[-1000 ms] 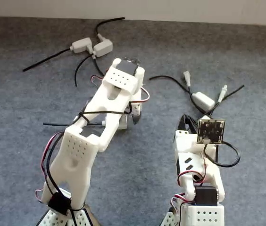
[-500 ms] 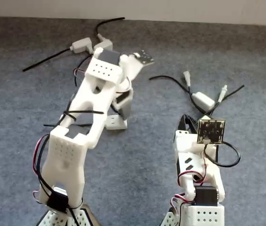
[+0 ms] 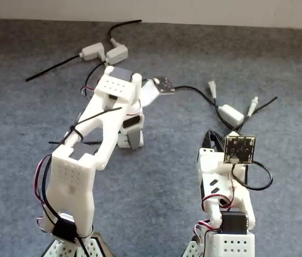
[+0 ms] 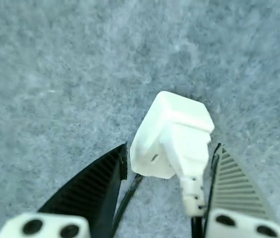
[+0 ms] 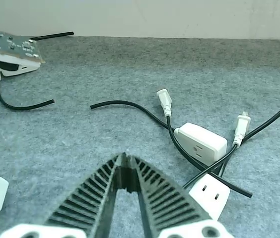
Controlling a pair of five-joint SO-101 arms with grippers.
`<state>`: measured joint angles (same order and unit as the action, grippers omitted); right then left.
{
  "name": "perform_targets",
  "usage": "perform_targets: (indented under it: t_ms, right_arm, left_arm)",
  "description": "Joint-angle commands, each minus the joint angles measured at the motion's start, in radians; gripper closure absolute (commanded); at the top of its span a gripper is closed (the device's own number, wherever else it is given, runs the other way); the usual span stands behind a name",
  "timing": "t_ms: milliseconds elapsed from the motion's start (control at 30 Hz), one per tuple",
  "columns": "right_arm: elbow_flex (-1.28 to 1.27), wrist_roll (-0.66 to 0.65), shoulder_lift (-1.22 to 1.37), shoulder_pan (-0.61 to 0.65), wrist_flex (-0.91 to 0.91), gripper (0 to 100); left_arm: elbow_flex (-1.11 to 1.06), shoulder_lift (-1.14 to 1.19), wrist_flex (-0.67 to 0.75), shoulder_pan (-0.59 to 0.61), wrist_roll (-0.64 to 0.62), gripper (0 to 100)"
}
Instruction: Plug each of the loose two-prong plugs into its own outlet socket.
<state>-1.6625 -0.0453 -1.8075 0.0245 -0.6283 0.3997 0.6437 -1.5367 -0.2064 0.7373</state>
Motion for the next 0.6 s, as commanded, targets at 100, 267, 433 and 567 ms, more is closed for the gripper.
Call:
perform_targets:
  t_ms: [100,267,433,567]
  right_arm:
    - [-0.134,0.003,-0.005,-0.012,-0.002,99.0]
    - [-0.134,0.003,-0.005,-0.012,-0.002,99.0]
    - [-0.134,0.003,-0.005,-0.012,-0.002,99.0]
    - [-0.134,0.003,-0.005,-0.012,-0.002,99.0]
  left_arm:
    - [-0.058,-0.024,0.149,0.016,0.006,82]
    - [-0.125,-0.024,0.203,0.018,0.008,100]
    - [-0.127,-0.025,0.206,0.018,0.008,96]
    - [-0.085,-0.028,0.209,0.042,0.003,96]
